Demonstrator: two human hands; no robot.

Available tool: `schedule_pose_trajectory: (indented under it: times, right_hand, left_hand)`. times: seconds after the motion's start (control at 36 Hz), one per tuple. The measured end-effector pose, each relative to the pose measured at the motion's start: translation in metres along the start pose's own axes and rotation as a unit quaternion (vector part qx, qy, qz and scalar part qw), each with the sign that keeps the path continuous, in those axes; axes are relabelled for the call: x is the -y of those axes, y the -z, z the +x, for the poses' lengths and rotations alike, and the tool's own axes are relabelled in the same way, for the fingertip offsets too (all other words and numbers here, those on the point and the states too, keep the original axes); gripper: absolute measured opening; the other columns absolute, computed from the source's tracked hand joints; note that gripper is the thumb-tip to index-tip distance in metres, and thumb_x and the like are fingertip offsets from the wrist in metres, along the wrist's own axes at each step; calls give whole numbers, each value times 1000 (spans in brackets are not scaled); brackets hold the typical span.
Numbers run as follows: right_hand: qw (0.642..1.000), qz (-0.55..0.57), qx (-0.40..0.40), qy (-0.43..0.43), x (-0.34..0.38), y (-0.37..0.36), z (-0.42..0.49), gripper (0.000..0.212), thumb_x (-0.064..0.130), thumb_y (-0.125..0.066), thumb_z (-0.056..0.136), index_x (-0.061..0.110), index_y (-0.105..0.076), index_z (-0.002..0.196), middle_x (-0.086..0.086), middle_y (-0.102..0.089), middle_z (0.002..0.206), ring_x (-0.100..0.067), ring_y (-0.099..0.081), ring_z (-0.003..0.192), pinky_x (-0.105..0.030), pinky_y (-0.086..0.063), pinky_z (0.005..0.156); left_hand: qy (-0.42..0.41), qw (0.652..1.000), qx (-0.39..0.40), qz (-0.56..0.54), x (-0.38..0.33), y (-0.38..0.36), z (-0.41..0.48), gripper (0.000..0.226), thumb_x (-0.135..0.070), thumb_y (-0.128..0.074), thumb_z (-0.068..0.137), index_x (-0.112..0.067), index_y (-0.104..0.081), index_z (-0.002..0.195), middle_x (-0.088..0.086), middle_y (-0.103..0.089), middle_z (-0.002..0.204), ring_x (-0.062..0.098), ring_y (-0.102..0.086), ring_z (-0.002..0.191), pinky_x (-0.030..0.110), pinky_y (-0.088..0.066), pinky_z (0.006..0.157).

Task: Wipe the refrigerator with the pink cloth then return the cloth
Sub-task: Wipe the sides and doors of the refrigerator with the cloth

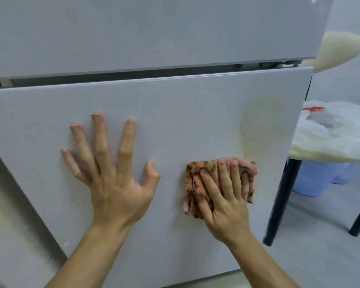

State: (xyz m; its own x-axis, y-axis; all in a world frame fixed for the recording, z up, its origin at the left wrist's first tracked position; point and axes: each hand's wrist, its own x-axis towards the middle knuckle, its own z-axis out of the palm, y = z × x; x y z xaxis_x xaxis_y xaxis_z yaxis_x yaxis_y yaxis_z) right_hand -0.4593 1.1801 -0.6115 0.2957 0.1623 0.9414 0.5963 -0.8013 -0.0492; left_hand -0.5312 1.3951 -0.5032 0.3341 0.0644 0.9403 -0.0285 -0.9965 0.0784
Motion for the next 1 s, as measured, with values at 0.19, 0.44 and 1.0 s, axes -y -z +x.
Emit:
schedule_pose_trajectory:
  times: [0.19, 0.44, 1.0]
  right_hand:
    - [999, 24, -3, -38, 8, 22, 50, 56, 48, -38, 110, 41, -21, 164, 7, -4, 176, -20, 1, 164, -45, 4, 130]
    - [997, -4, -71, -38, 7, 48, 134, 55, 44, -45, 108, 35, -27, 159, -5, -24, 172, -23, -11, 161, -51, -5, 130]
    - [999, 41, -10, -35, -23, 31, 48, 62, 44, -41, 110, 40, -14, 166, 4, 0, 177, -24, 0, 164, -50, 3, 130]
  left_hand:
    - [-1, 1000, 4, 2, -8, -2, 1, 83, -41, -60, 89, -23, -32, 165, 24, -13, 173, 59, -8, 155, 78, -4, 120]
    - [7, 1000, 8, -20, -14, -2, 3, 76, -37, -53, 93, -23, -30, 164, 31, -16, 169, 66, -11, 151, 85, -10, 113]
    - [-49, 999, 17, -12, -54, -16, 3, 83, -33, -63, 86, -30, -37, 164, 17, -13, 174, 51, -8, 158, 80, -2, 117]
